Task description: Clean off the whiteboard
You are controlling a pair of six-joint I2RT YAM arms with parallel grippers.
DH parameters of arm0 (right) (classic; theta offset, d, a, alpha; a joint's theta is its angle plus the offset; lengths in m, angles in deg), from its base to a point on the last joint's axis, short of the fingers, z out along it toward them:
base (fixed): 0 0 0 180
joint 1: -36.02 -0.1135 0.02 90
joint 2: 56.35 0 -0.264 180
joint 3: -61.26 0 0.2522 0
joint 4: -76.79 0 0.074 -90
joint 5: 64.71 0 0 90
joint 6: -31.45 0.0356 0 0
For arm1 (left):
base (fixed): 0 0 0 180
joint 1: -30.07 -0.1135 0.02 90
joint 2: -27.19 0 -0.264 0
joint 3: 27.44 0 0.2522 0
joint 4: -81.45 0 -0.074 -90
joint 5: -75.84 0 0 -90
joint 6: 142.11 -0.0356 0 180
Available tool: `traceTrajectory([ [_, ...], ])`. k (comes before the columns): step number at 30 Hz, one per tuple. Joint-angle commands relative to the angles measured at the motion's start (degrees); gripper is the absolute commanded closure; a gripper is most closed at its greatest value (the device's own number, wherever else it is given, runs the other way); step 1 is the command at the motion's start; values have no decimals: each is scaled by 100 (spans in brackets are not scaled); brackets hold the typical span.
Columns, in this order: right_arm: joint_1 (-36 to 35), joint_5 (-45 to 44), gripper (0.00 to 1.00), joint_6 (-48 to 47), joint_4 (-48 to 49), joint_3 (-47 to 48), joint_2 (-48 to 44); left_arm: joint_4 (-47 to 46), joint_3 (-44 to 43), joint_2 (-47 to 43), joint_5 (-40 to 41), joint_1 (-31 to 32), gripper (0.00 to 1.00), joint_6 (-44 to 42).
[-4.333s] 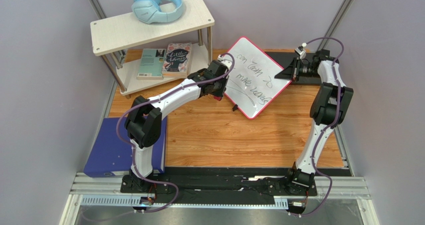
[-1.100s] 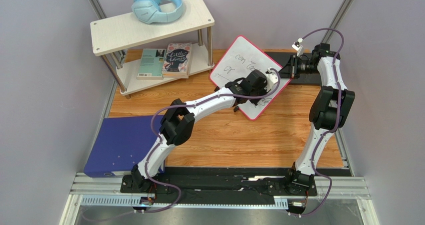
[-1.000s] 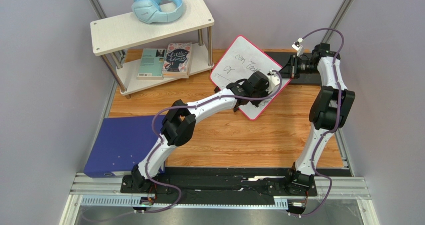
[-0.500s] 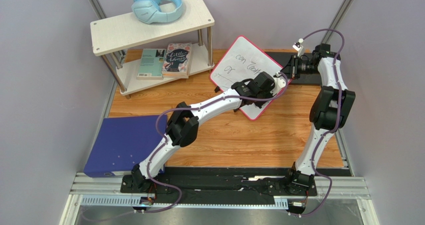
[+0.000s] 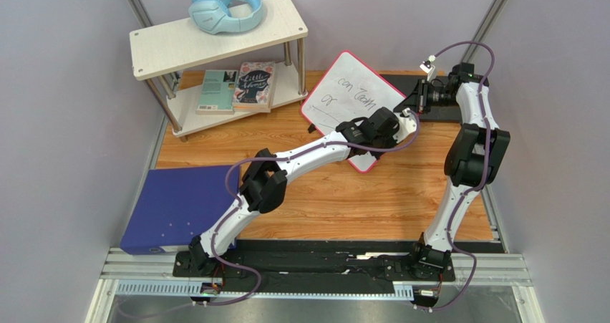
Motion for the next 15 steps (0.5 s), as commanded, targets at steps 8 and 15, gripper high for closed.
traceTrajectory([
  [8,-305,-721,100,-736,-155,-189,-152,-831,-266,360,672,-195,100,401],
  [15,-305,-668,100,-832,-235,-172,-143,-1340,1087,-184,733,-748,100,1138],
])
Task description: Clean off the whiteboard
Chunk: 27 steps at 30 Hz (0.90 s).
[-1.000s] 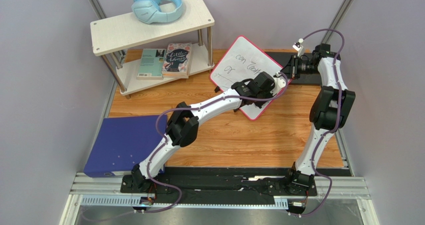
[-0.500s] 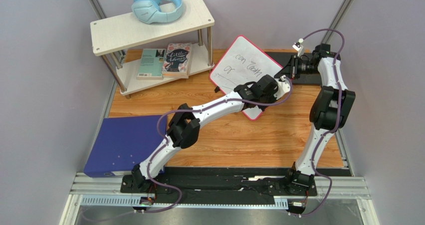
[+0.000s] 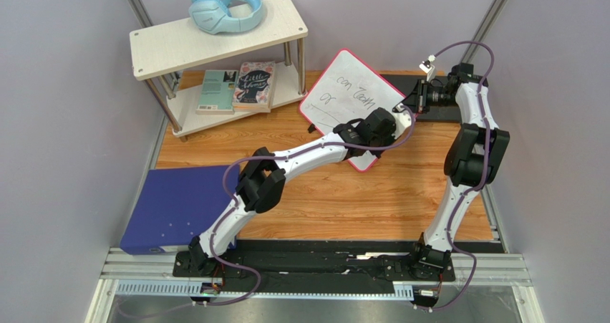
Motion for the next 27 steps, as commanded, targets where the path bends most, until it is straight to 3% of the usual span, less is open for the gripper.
traceTrajectory([
  [1,-301,-797,100,-695,-315,-143,-152,-744,880,-154,438,-697,100,582],
  [6,-301,-762,100,-756,-368,-135,-143,-753,1172,-331,702,-1005,100,837],
  [13,-301,-779,100,-818,-421,-108,-143,-445,759,-164,597,-1225,100,1110],
  [27,-301,-674,100,-941,-500,-99,-143,-1429,1602,-568,-852,-329,100,-472],
])
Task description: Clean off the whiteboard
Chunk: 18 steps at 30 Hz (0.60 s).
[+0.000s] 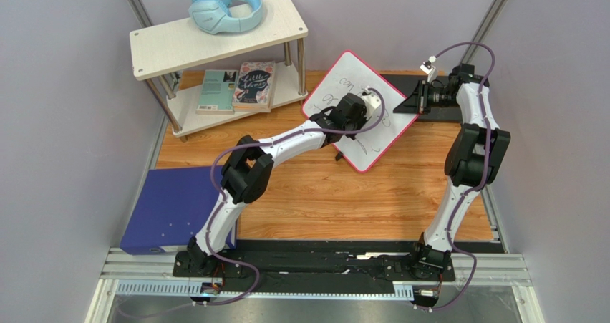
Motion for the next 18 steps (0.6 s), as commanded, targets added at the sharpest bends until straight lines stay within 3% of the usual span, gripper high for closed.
traceTrajectory([
  [1,-319,-630,100,-941,-345,-91,-141,-535,309,-48,-1310,605,100,-441],
  [5,-318,-621,100,-932,-362,-73,-150,-808,415,-154,-1871,631,100,-3],
  [11,-310,-621,100,-932,-362,-73,-97,-967,449,-75,-1812,877,100,612],
  [18,-310,-533,100,-906,-415,50,-18,-923,661,-162,-819,1080,100,1553],
])
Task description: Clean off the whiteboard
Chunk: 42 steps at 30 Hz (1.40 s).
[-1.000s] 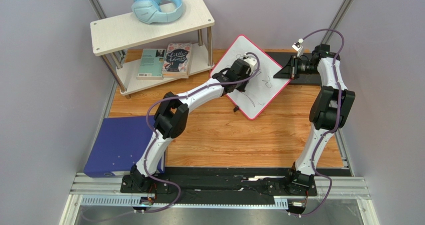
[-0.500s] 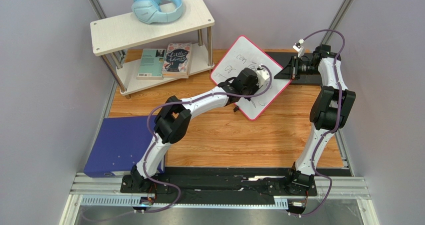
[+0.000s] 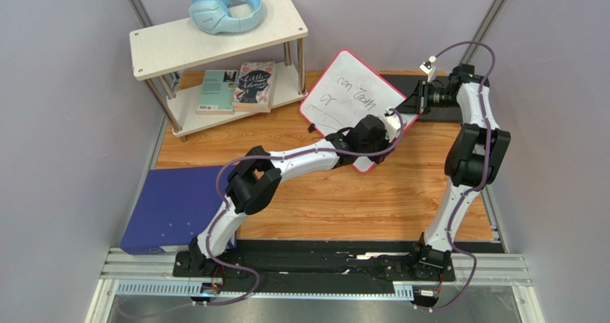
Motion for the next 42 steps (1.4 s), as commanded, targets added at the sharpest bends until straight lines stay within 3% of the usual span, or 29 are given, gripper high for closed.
traceTrajectory([
  [1,-321,-643,100,-650,-341,61,-27,-101,215,-40,642,186,100,928],
  [5,-321,-643,100,-650,-350,61,-18,285,57,-110,1776,142,100,1008],
  [14,-321,-634,100,-773,-411,26,-18,470,381,-190,2578,-192,100,1395],
  [19,-312,-643,100,-826,-455,61,52,444,514,-102,2378,-333,100,1632],
  [34,-321,-634,100,-879,-499,79,140,163,1119,-31,1867,-236,100,1237],
  [42,-321,-625,100,-879,-517,79,131,198,1629,-233,2069,-236,100,1518],
])
